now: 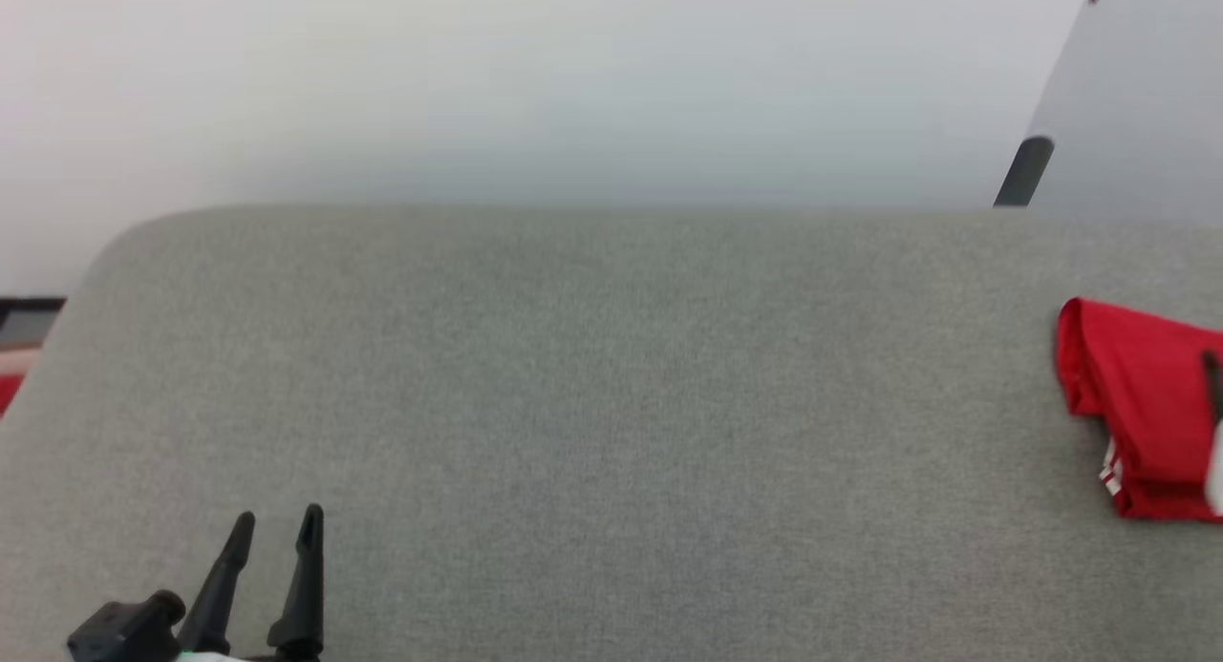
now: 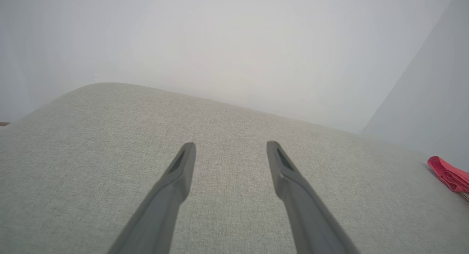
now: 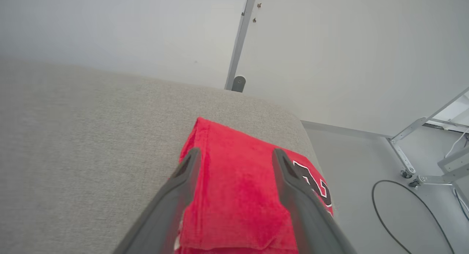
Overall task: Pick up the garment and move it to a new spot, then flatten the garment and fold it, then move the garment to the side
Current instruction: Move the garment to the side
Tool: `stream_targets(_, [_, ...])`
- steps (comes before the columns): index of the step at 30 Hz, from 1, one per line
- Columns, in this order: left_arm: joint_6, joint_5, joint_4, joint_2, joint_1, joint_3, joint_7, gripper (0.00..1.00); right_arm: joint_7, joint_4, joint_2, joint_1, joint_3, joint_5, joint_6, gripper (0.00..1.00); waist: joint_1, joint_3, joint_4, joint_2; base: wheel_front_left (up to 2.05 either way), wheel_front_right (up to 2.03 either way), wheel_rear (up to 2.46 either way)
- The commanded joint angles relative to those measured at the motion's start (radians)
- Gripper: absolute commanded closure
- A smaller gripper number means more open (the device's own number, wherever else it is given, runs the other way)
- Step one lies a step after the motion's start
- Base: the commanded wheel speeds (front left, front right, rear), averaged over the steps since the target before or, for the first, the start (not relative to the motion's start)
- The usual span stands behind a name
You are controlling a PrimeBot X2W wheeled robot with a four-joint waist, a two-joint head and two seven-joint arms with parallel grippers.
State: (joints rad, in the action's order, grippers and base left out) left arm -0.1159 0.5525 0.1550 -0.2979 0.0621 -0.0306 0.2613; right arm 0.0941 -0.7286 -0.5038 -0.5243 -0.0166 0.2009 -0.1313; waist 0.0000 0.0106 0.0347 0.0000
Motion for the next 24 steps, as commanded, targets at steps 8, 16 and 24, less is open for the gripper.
stream_targets(8, [0.025, -0.017, -0.010, -0.014, 0.045, 0.031, 0.003, 0.00, -0.139, 0.126, 0.111, 0.139, -0.024, 0.052, 0.001, 0.00, 0.0000, -0.083, -0.023, 0.0000, 0.00, 0.00, 0.00])
stream_targets(16, [0.018, -0.030, -0.017, -0.019, 0.072, 0.074, 0.004, 0.00, -0.221, 0.248, 0.166, 0.260, -0.008, 0.044, 0.001, 0.00, 0.0000, -0.105, -0.029, 0.0000, 0.00, 0.00, 0.00])
stream_targets(24, [0.003, -0.054, -0.005, -0.016, 0.098, 0.109, 0.004, 0.00, -0.242, 0.374, 0.236, 0.386, 0.024, 0.013, 0.001, 0.00, 0.0000, -0.116, -0.042, 0.0000, 0.00, 0.00, 0.00])
